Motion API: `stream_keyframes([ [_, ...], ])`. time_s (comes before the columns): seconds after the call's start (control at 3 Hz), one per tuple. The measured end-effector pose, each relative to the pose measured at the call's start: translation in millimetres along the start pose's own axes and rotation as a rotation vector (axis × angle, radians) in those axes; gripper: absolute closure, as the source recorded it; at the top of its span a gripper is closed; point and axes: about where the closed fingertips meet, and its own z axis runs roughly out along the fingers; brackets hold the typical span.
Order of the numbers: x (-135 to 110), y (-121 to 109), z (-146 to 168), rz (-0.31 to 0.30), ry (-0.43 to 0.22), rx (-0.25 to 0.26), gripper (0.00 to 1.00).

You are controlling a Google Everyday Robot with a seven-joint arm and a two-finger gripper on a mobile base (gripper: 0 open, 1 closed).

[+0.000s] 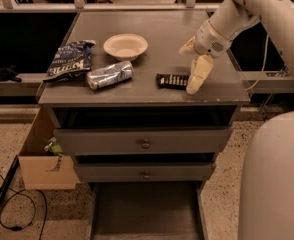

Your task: Place rxbar chocolate into bottom drawer

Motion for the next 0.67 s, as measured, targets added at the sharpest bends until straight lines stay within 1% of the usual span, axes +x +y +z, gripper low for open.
stream_keyframes([
  [0.33, 12.2, 7.6, 9.8, 0.020, -0.010, -0.010, 0.00],
  [0.67, 12.2, 7.5, 9.8, 0.020, -0.010, -0.010, 0.00],
])
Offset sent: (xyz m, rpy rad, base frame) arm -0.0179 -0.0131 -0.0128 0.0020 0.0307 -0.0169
